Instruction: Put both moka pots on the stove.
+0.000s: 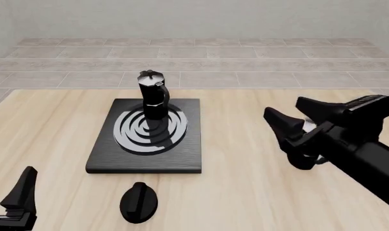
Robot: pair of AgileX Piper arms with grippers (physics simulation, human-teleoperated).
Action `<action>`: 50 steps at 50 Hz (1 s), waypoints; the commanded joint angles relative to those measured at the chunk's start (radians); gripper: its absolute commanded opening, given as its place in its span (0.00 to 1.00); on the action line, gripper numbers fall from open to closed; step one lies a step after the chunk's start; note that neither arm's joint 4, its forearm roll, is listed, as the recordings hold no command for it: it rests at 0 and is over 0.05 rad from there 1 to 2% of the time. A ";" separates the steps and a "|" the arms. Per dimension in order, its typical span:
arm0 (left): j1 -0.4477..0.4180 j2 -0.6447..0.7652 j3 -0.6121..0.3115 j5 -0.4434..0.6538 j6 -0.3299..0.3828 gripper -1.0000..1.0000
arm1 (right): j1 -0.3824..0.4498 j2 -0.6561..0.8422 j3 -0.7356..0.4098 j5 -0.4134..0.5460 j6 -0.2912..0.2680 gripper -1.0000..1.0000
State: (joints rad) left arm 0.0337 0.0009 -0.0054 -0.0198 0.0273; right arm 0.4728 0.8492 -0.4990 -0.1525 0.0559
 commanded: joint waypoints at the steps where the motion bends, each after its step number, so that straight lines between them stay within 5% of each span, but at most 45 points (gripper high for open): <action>1: -0.002 0.000 0.000 -0.003 0.004 1.00 | -0.111 -0.121 0.086 0.017 -0.007 1.00; 25: 0.000 0.000 -0.001 -0.006 0.001 1.00 | -0.278 -0.271 0.253 0.039 0.010 1.00; 50: 0.001 -0.001 -0.005 -0.006 -0.005 1.00 | -0.339 -0.311 0.320 0.061 0.004 1.00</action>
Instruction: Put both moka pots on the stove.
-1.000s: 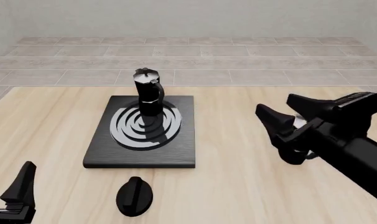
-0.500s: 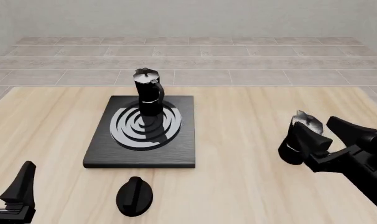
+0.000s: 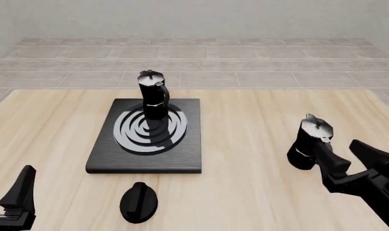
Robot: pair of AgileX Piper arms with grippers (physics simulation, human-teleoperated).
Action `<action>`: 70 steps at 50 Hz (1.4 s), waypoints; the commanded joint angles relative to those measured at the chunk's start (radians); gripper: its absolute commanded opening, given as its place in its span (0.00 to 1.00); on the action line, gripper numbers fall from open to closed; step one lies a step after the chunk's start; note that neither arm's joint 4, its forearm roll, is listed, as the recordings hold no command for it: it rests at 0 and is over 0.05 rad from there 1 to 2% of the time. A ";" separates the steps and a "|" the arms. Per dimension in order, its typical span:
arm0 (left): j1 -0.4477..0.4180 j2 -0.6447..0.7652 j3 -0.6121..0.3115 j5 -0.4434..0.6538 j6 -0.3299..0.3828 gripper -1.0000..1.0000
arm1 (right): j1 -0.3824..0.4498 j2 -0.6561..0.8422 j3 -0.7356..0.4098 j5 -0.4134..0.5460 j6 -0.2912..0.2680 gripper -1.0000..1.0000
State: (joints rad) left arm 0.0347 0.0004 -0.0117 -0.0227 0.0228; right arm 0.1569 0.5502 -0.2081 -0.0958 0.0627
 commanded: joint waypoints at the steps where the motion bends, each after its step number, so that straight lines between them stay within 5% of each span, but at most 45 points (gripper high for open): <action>1: 0.000 0.000 0.000 -0.002 -0.001 1.00 | -0.024 -0.011 0.035 0.000 -0.006 1.00; 21: -0.002 0.000 0.003 -0.004 0.003 1.00 | -0.023 0.003 0.047 -0.014 0.001 1.00; 22: -0.005 0.000 0.006 -0.006 0.010 1.00 | -0.023 -0.150 0.047 0.008 0.000 1.00; 24: 0.000 0.000 0.006 -0.002 0.010 1.00 | -0.027 0.017 0.053 -0.025 -0.011 1.00; 30: -0.002 0.000 0.007 0.004 0.010 1.00 | -0.020 0.069 0.010 -0.005 -0.017 1.00; 46: 0.001 0.001 0.007 0.011 0.013 1.00 | -0.005 0.224 -0.231 0.196 0.076 1.00; 70: -0.001 0.001 0.006 0.017 0.023 1.00 | -0.041 0.305 -0.472 0.500 0.050 1.00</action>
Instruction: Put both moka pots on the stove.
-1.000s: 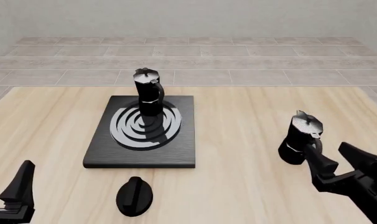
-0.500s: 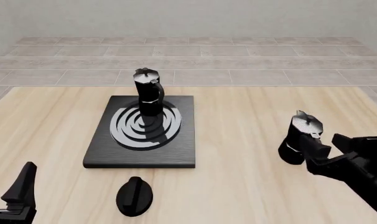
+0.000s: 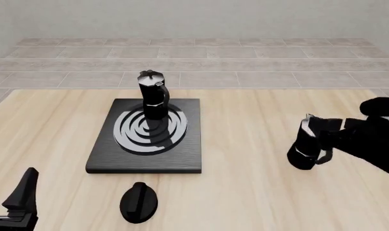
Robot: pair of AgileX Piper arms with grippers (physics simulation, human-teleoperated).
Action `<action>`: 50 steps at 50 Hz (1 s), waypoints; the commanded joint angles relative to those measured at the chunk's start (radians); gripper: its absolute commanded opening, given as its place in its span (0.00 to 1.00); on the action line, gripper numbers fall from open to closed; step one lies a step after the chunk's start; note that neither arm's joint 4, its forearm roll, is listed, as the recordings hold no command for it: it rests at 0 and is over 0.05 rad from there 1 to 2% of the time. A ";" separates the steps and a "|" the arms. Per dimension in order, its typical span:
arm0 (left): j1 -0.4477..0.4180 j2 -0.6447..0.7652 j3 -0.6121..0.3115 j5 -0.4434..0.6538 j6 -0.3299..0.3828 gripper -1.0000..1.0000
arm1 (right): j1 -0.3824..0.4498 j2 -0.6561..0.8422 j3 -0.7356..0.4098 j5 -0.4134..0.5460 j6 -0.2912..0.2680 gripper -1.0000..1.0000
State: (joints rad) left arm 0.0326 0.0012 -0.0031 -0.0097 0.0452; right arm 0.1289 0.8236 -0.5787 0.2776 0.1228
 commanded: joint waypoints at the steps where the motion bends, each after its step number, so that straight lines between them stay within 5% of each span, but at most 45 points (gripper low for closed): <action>1: 0.001 0.000 -0.004 0.005 0.002 1.00 | -0.012 0.035 -0.111 0.139 -0.007 1.00; 17: 0.001 0.000 -0.006 0.011 0.005 1.00 | -0.032 0.090 -0.164 0.207 0.025 1.00; 50: -0.005 0.002 -0.001 0.009 0.016 1.00 | -0.134 0.228 -0.143 0.139 -0.056 1.00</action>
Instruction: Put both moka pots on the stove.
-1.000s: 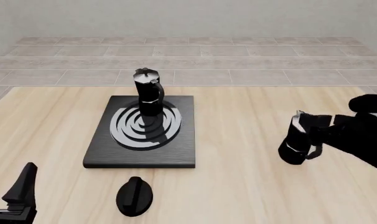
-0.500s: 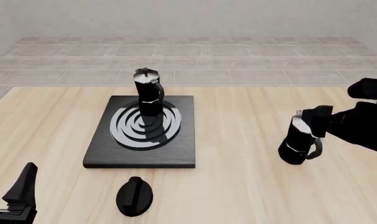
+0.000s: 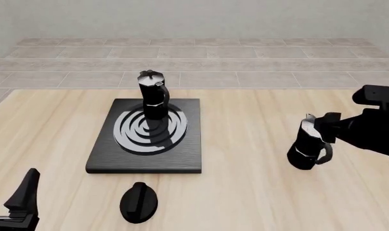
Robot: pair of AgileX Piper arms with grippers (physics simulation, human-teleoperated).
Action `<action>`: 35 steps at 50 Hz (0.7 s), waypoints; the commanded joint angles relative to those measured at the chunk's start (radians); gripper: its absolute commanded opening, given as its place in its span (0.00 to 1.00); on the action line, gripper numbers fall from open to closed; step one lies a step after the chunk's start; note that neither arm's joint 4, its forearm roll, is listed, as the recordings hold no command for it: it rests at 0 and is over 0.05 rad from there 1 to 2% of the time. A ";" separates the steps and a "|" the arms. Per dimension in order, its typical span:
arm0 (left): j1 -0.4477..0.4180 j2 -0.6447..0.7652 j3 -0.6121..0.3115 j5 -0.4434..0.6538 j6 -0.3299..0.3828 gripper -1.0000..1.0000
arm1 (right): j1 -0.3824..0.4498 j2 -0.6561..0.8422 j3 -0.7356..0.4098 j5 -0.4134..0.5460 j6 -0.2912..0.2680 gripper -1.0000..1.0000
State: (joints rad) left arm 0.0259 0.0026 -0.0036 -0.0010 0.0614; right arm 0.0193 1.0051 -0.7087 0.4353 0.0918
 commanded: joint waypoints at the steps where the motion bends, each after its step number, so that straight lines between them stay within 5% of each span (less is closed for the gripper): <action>1: 0.002 0.001 -0.001 0.001 0.000 1.00 | -0.031 0.056 -0.013 -0.027 -0.034 1.00; 35: 0.008 0.000 -0.002 0.002 0.003 1.00 | -0.046 0.229 0.044 -0.195 -0.039 1.00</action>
State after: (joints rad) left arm 0.0294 0.0025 -0.0065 0.0024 0.0662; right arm -0.0252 1.2070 -0.6713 0.2670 0.0573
